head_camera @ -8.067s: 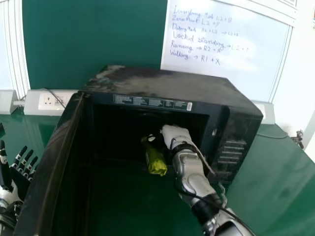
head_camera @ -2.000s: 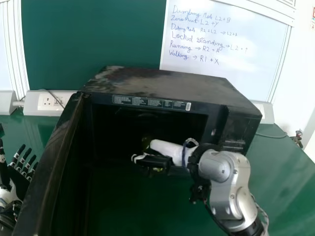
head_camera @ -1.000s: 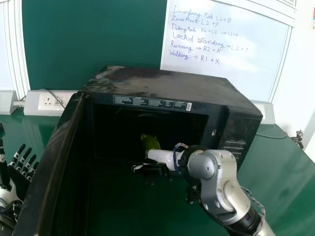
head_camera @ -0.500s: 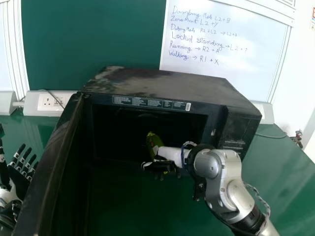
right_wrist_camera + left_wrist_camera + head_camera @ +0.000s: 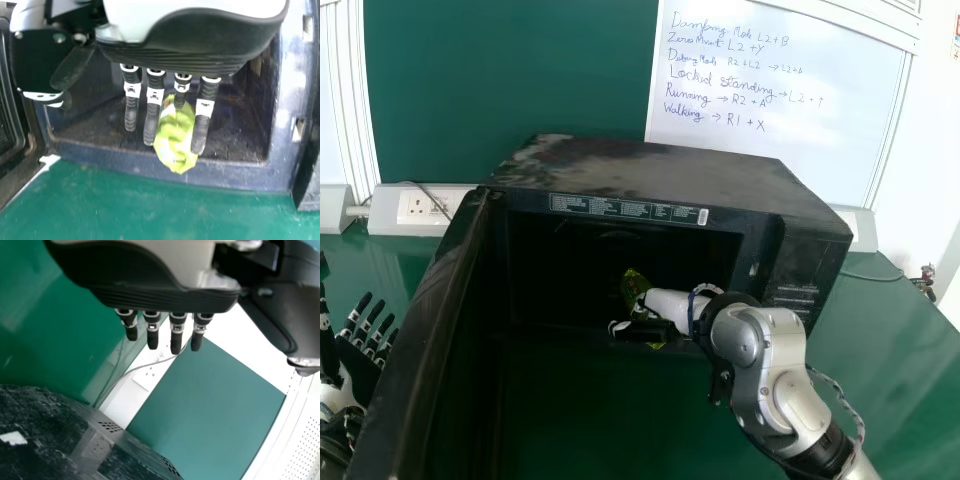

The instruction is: Put biscuit inside oven

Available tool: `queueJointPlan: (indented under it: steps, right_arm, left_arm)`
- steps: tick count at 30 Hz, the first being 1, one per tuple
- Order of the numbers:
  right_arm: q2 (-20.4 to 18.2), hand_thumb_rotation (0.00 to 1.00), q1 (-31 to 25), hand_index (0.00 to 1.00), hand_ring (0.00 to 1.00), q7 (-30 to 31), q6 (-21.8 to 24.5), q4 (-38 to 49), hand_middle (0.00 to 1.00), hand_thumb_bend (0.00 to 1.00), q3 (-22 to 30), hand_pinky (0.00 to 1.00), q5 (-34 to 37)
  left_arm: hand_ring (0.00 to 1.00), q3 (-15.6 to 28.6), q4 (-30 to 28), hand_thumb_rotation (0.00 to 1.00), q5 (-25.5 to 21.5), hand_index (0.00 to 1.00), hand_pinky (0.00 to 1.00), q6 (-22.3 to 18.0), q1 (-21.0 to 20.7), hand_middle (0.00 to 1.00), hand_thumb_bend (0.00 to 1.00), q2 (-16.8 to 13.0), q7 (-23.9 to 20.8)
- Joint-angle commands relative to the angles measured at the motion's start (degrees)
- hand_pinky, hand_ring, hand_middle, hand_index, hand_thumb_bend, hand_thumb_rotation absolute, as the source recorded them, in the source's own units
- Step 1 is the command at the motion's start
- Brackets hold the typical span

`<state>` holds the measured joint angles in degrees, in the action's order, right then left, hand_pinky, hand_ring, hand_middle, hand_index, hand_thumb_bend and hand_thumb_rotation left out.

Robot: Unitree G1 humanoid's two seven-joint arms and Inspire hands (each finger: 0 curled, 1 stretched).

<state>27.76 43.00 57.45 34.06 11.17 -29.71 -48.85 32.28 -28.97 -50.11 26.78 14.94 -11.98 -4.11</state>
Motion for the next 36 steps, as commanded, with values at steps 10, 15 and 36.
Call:
queueJointPlan:
  steps: [10, 15, 36]
  right_arm:
    - [-1.54, 0.63, 1.49, 0.81, 0.7, -2.21, -1.59, -5.38, 0.76, 0.71, 0.23, 0.59, -0.63]
    - [-2.05, 0.62, 1.44, 0.82, 0.71, -4.37, -3.07, -7.65, 0.77, 0.7, 0.99, 0.61, 0.31]
    - [-3.01, 0.59, -5.16, 0.76, 0.41, -19.92, -7.47, -1.74, 0.55, 0.69, 9.54, 0.29, 4.88]
  left_arm:
    - [0.81, 0.11, -0.03, 0.16, -0.49, 0.86, 0.74, 0.04, 0.24, 0.84, 0.79, -0.59, 0.88]
    - [0.8, 0.27, -0.32, 0.15, -0.66, 0.85, 0.73, 0.23, 0.3, 0.83, 0.79, -0.44, 0.51]
    - [0.81, 0.61, -0.02, 0.14, -1.67, 0.86, 0.74, 0.58, 0.18, 0.84, 0.8, -0.99, 0.17]
